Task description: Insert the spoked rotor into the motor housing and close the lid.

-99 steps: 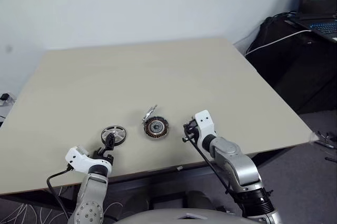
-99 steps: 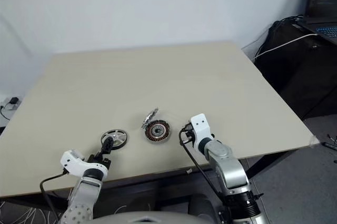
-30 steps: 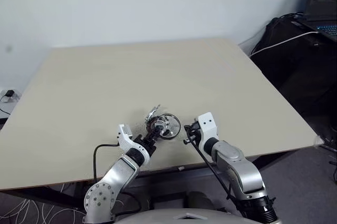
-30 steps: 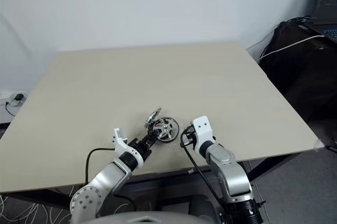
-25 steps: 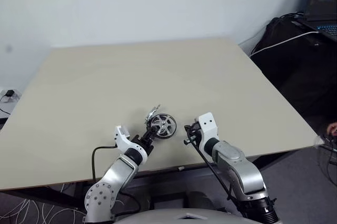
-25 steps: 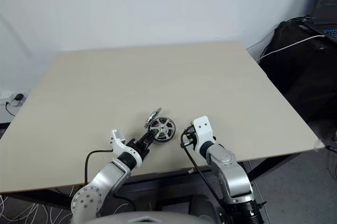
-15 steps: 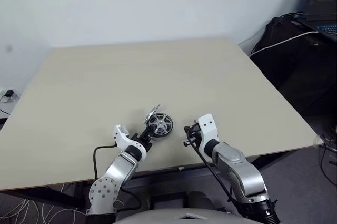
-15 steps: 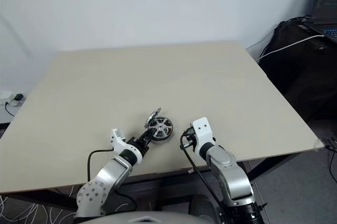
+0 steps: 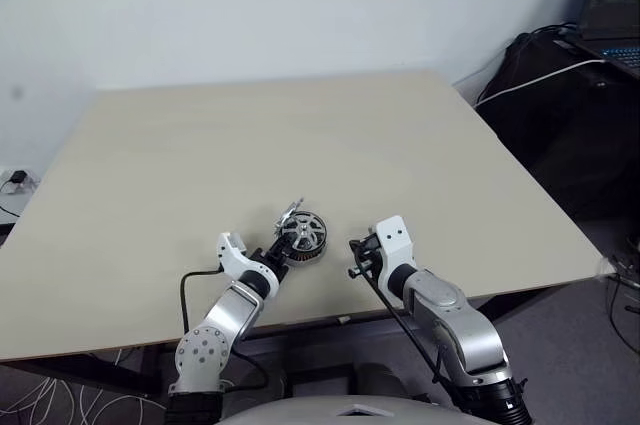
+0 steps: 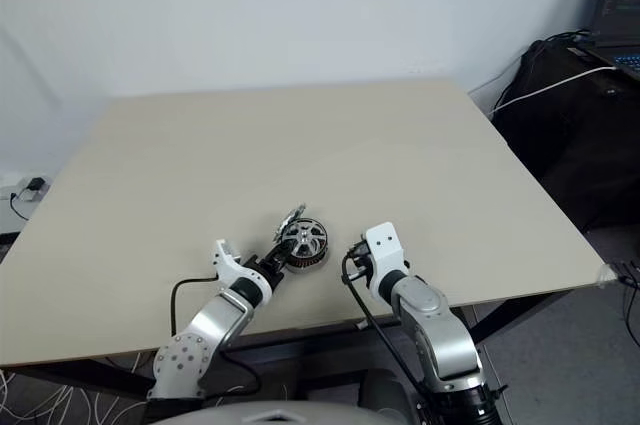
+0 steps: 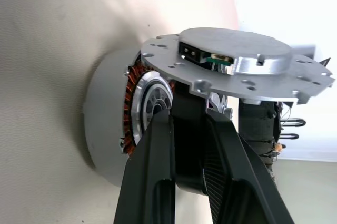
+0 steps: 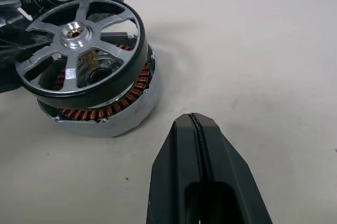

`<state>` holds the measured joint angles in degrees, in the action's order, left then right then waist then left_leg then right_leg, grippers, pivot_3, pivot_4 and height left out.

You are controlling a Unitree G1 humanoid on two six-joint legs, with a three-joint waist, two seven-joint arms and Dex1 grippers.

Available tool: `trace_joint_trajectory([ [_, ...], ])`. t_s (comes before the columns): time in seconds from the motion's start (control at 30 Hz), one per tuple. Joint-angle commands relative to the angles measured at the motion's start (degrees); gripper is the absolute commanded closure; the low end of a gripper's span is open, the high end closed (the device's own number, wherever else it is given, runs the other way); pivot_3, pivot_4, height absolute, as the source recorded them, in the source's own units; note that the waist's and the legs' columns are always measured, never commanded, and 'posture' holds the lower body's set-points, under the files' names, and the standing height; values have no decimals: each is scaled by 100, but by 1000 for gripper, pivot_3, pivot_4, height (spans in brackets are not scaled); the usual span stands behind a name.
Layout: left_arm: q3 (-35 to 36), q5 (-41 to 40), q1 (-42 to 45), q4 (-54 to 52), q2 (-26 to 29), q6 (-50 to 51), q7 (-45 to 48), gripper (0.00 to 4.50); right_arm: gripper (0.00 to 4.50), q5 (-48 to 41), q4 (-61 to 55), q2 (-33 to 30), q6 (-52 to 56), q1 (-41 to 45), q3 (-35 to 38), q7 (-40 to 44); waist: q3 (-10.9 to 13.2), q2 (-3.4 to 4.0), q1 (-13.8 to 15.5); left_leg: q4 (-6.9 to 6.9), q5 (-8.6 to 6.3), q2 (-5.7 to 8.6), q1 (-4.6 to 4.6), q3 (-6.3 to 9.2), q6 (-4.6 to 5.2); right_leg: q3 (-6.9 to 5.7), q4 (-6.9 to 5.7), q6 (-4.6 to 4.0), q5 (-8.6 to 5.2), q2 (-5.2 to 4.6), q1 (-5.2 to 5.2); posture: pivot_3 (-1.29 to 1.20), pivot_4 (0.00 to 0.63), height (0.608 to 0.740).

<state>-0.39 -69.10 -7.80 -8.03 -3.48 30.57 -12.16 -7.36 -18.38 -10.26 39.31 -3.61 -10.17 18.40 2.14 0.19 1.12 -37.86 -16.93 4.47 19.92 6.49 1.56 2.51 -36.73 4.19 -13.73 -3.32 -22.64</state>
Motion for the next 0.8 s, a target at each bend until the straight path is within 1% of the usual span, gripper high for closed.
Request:
trace_joint_trajectory([
  [0.03, -12, 9, 139, -45, -513, -26, 114, 4103, 4500, -71, -222, 22, -62, 90, 25, -20, 0, 0, 0, 0, 0, 0, 0, 0, 0, 0, 0, 0, 0, 0, 0, 0, 0, 740],
  [0.5, 9, 27, 115, -45, -497, 72, -47, 4103, 4500, -61, -198, 61, -87, 76, 43, -63, 0, 0, 0, 0, 0, 0, 0, 0, 0, 0, 0, 0, 0, -1, 0, 0, 0, 740],
  [0.57, 8, 43, 109, -62, -488, 69, -59, 3372, 4500, -58, -195, 68, -94, 76, 47, -73, 0, 0, 1, 0, 0, 0, 0, 0, 0, 0, 0, 0, 0, -1, 0, 0, 0, 740],
  [0.6, 10, 52, 115, -61, -487, 65, -65, 3100, 4500, -59, -187, 70, -97, 82, 50, -77, 0, 0, 1, 0, 0, 0, 0, 0, 0, 0, 0, 0, 0, -1, 0, 0, 0, 740],
  [0.8, 22, 127, 121, -114, -469, 8, -96, 1131, 4500, -68, -148, 66, -113, 114, 58, -99, -5, 4, -3, -1, -1, 0, -3, 0, -3, 0, -1, 1, 0, -1, 3, 0, 0, 740],
])
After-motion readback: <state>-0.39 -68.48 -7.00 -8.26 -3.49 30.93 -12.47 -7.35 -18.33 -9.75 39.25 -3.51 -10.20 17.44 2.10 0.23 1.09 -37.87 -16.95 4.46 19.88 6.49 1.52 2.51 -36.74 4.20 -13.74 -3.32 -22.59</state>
